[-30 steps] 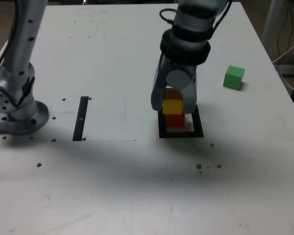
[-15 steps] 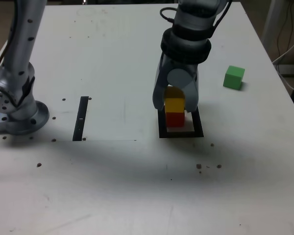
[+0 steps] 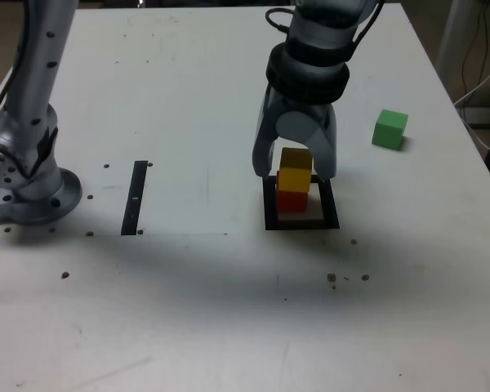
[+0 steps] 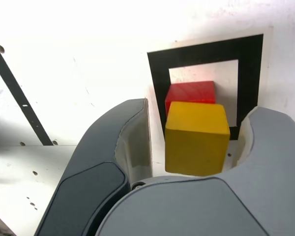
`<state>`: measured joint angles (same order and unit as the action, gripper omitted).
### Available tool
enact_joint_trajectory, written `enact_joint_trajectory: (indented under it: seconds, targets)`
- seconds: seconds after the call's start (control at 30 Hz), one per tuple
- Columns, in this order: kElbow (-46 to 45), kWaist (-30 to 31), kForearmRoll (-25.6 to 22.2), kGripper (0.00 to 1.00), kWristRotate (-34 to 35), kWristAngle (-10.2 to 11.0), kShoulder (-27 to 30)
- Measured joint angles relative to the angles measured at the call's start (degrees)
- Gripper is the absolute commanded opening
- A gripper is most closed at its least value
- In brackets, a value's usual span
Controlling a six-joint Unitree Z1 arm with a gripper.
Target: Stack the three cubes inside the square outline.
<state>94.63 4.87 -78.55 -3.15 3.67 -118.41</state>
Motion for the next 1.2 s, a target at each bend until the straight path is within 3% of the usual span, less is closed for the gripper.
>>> enact_joint_trajectory:
  seconds: [0.27,0.47,0.77,0.87,1.0,1.2]
  targets:
    - [0.21,-0.01,-0.13,0.99,-0.75,0.73,0.93]
    - [10.20,-0.32,-1.07,0.99,-9.74,1.22,1.49]
    - [26.14,-4.40,-8.64,0.99,-25.91,5.16,-7.25]
    - [30.72,-5.70,-9.98,0.99,-29.24,7.38,-10.86]
    - [34.96,-7.47,-10.69,0.99,-33.99,8.81,-14.07]
    - [43.43,-10.61,-11.28,0.98,-37.47,8.81,-20.67]
